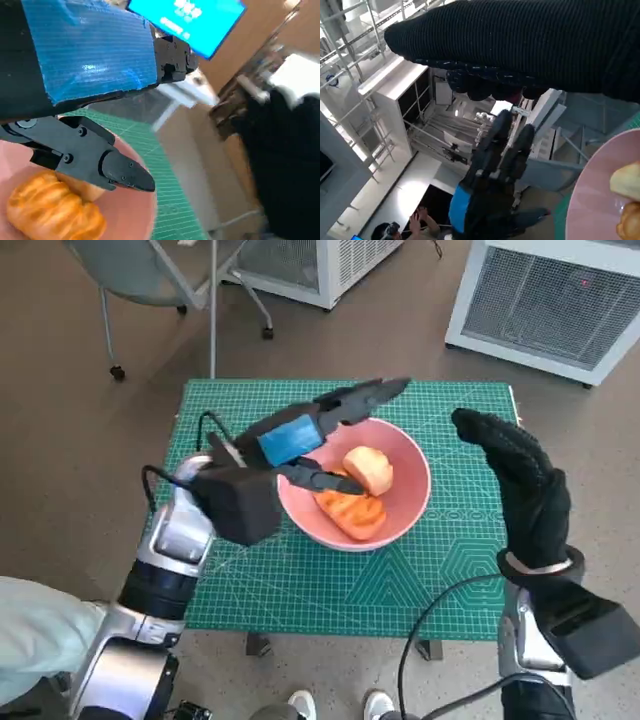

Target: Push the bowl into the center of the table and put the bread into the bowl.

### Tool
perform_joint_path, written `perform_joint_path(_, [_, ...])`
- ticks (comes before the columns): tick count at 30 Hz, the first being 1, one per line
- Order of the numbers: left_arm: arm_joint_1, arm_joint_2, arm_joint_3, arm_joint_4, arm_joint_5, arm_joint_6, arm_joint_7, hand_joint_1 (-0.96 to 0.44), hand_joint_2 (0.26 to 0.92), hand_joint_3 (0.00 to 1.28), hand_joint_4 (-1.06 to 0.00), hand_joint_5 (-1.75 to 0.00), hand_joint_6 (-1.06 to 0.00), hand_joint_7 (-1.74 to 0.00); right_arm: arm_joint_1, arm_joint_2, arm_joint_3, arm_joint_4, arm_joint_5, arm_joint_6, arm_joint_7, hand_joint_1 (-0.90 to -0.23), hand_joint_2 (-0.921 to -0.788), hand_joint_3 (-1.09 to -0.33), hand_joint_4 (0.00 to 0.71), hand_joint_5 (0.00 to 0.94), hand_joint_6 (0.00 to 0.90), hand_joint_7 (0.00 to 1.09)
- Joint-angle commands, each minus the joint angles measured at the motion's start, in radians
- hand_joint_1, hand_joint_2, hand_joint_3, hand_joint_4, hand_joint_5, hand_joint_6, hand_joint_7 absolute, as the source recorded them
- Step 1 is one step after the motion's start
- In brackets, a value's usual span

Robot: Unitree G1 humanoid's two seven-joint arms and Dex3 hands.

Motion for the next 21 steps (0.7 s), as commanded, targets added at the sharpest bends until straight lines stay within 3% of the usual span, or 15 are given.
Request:
perform_joint_path(1, [0.009,-0.027,0.089,0.013,-0.118,-0.075,0.008,-0.35,0.906,0.04,-0.02,-0.01,-0.05,-0.03,-0.013,-0.025,-0.017,-0.035,0.002,0.044,-0.017,-0.586,-0.921,-0.730,0.154,0.003,-0.001,0.42])
perform_joint_path(5, [0.020,-0.079,0.141,0.023,-0.207,-0.112,0.017,-0.38,0.917,0.05,-0.05,-0.02,-0.08,-0.04,-0.029,-0.033,-0.020,-0.054,0.001,0.059,-0.023,-0.581,-0.921,-0.723,0.153,0.002,-0.001,0.42])
perform_joint_path(12, [0.059,-0.194,0.217,0.013,-0.362,-0.151,0.035,-0.48,0.921,0.20,-0.13,-0.04,-0.15,-0.09,-0.070,-0.044,-0.022,-0.072,0.011,0.073,-0.020,-0.613,-0.921,-0.702,0.156,0.003,0.002,0.46])
perform_joint_path(21, [0.094,-0.229,0.250,0.001,-0.395,-0.201,0.029,-0.55,0.921,0.36,-0.16,-0.03,-0.17,-0.12,-0.095,-0.042,-0.019,-0.090,-0.029,0.088,-0.046,-0.626,-0.921,-0.694,0.163,0.005,0.001,0.49])
